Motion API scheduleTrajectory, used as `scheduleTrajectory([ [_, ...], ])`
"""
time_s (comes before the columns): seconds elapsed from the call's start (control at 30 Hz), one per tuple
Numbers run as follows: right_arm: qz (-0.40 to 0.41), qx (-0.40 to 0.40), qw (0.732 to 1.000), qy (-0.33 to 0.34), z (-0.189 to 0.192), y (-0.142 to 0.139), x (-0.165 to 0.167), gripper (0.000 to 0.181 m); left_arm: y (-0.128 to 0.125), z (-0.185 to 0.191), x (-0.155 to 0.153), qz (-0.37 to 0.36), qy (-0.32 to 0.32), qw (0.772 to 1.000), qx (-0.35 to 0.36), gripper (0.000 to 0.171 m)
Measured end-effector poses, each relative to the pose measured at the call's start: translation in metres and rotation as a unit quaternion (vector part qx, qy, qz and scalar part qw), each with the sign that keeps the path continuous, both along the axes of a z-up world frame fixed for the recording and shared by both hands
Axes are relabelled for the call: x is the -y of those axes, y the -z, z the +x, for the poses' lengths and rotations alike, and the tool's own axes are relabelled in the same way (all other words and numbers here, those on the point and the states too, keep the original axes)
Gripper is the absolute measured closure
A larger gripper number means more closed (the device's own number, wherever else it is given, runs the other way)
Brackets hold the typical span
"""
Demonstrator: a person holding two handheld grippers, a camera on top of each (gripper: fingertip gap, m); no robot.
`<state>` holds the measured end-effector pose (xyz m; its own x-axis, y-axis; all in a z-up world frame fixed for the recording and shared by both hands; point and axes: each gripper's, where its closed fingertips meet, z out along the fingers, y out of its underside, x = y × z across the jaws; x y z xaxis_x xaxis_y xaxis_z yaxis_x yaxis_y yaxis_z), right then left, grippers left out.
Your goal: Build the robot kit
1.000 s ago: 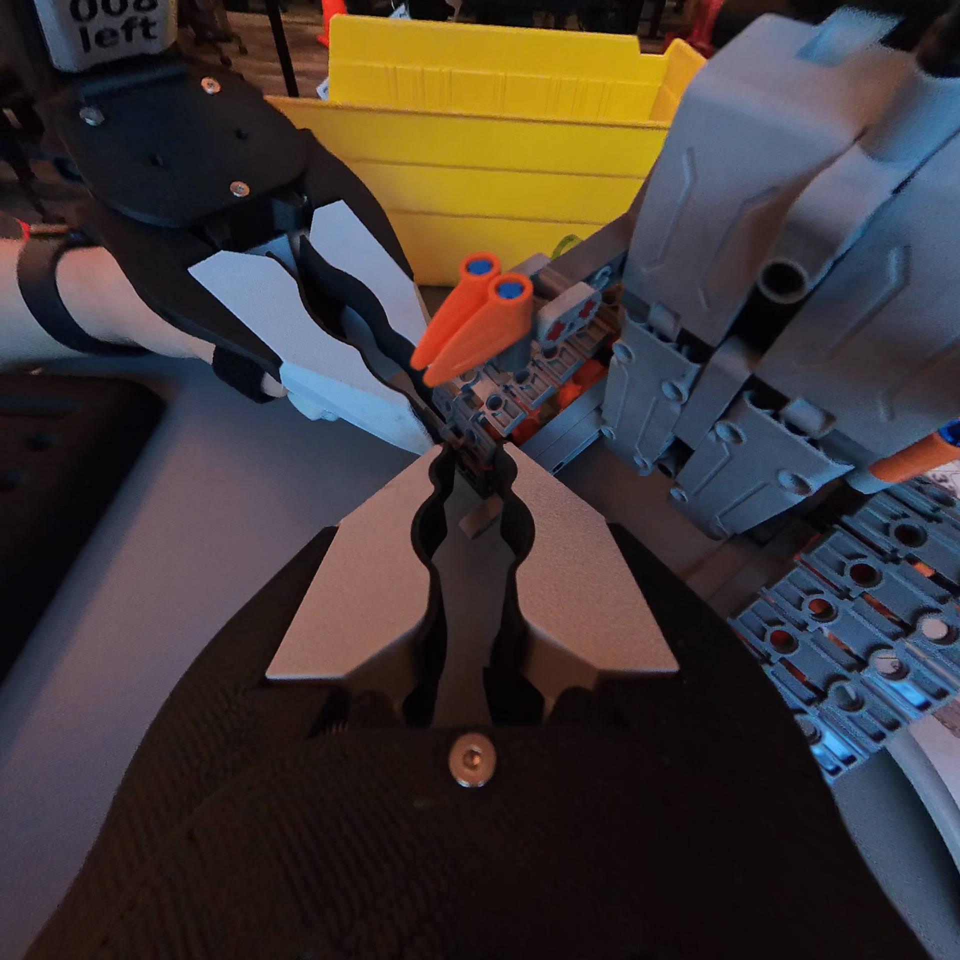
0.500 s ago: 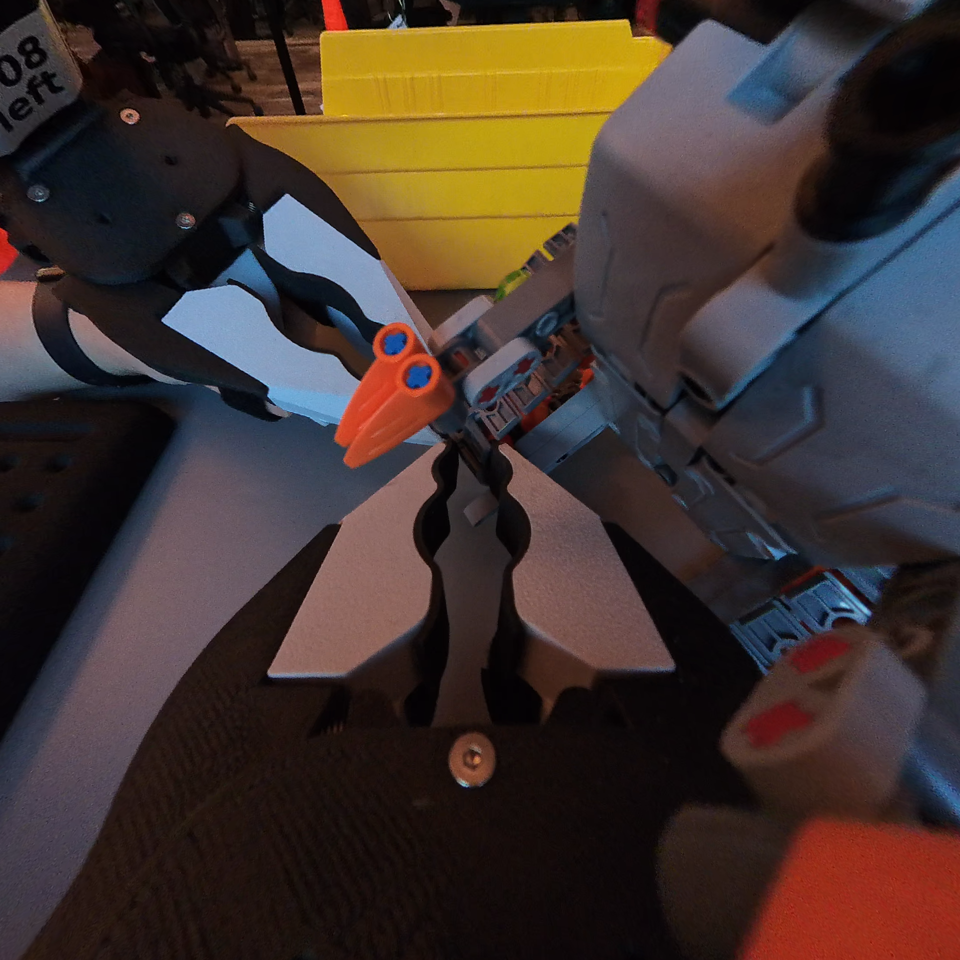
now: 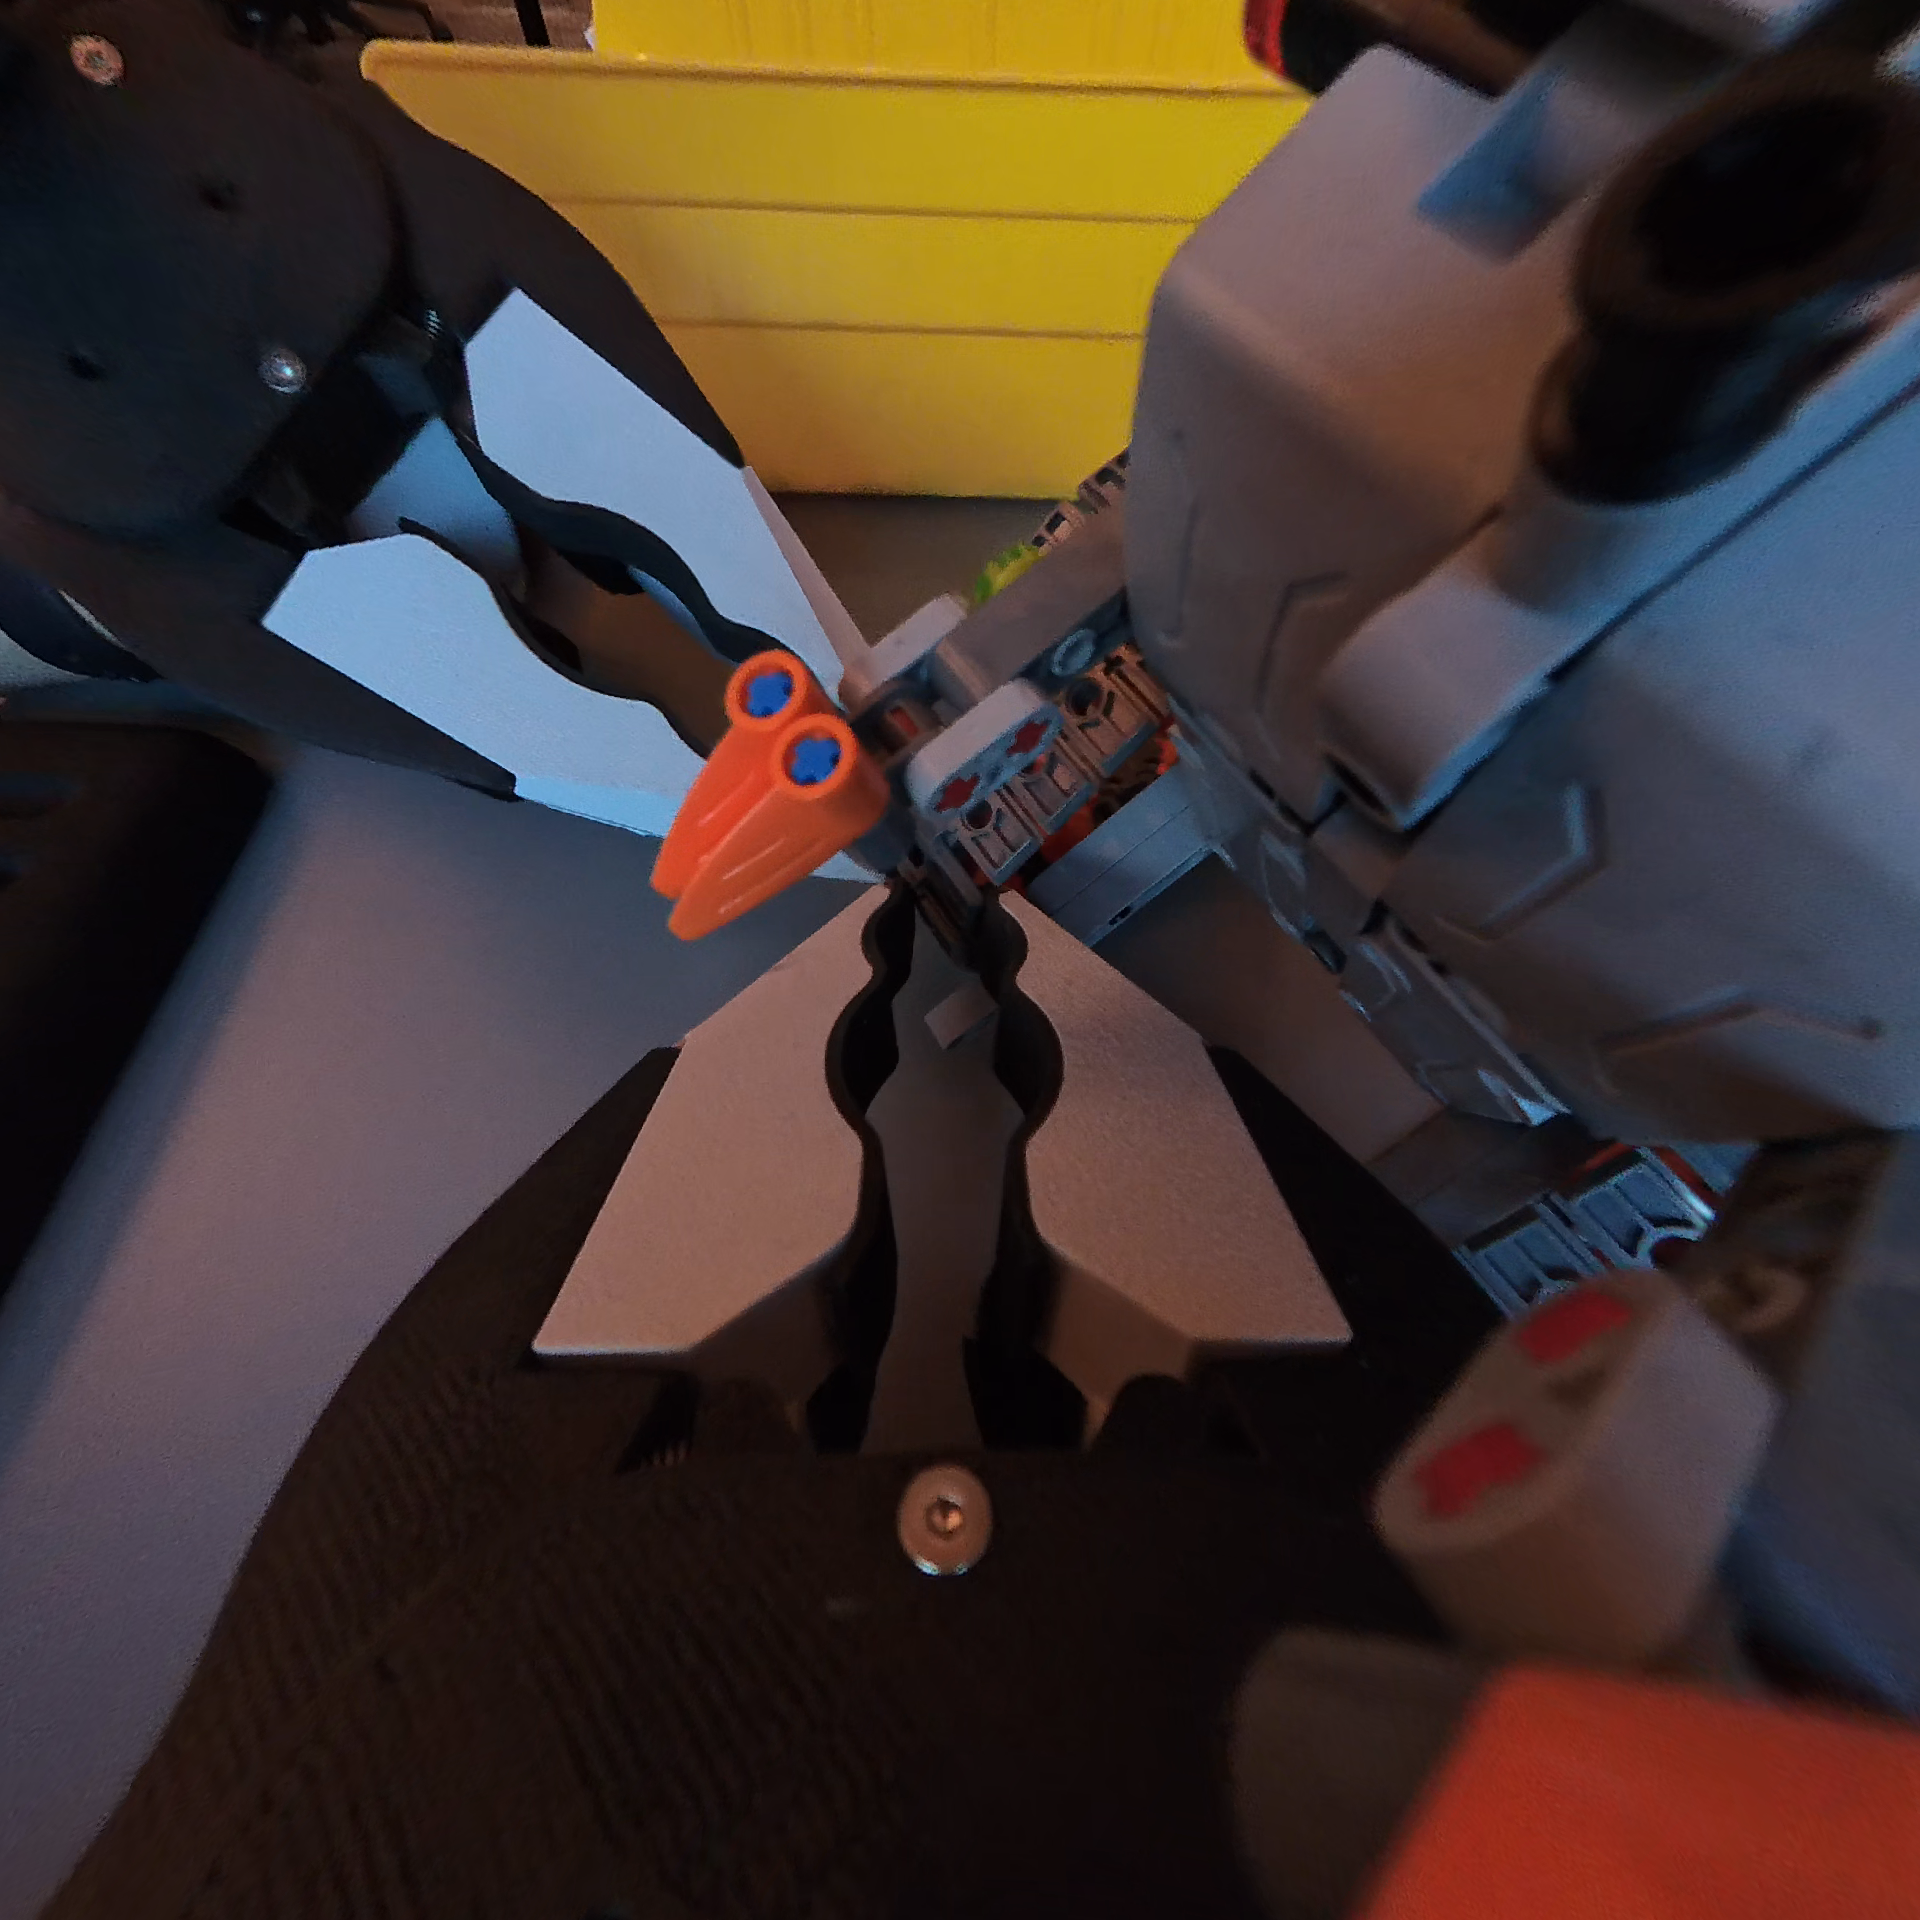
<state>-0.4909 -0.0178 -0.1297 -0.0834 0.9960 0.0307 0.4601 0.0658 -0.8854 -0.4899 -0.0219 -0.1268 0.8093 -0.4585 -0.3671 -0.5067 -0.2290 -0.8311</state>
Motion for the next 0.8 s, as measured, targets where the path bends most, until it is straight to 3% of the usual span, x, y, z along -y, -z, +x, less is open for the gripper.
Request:
scheduleTrajectory([
  [0.8, 0.074, 0.029, 0.996, 0.036, -0.0059, 0.0059, -0.0092, 0.169, 0.0093, -0.0064, -0.0067, -0.062, -0.022, 0.997, 0.043, 0.163],
])
